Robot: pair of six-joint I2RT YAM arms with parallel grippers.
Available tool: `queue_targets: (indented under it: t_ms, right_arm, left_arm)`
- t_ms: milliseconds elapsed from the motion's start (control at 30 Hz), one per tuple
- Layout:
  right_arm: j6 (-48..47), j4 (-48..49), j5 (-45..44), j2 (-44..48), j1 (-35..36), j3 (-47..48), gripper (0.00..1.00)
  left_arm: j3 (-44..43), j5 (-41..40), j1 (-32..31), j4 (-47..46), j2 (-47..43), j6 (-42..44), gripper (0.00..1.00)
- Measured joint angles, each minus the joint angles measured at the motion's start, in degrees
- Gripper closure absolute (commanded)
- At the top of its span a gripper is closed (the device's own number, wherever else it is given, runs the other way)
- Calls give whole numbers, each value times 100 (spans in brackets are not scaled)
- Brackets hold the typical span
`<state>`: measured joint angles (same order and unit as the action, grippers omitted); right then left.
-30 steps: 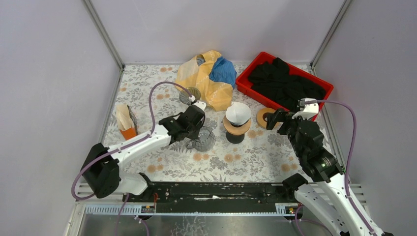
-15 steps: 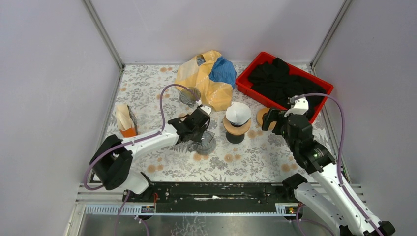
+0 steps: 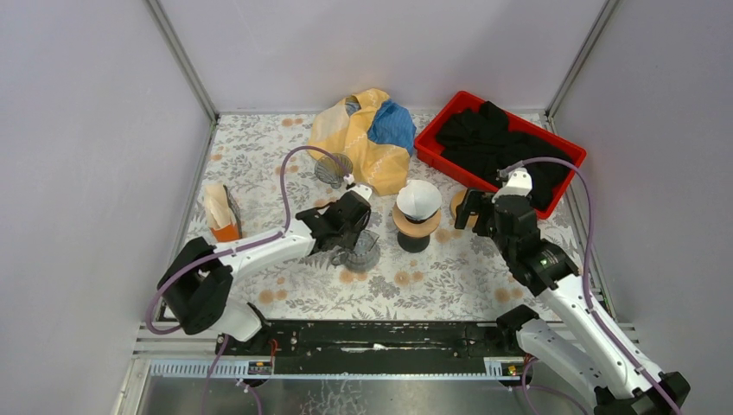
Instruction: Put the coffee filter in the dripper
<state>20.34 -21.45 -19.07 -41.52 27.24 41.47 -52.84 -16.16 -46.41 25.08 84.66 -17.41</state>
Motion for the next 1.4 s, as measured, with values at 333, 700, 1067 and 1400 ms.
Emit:
queue_targets:
  t_ms: [333,700,1067,1400]
  right_arm:
    - [116,-9,-216,-367,0,0,1]
    - [260,-9,-472,-778,-2,0,0]
    - [339,153,-544,-1510,-315,0,1]
    - [400,544,-245,-2177,-1209,-13,1]
  left_arm:
    - [90,-651,-4,20,-328,-225,39]
    - [109,-1025,22,46,-398,-505,28]
    - [146,-726,37,98,-1357,-717,18]
    - [-9,-280,708,595,-2295,-671,9]
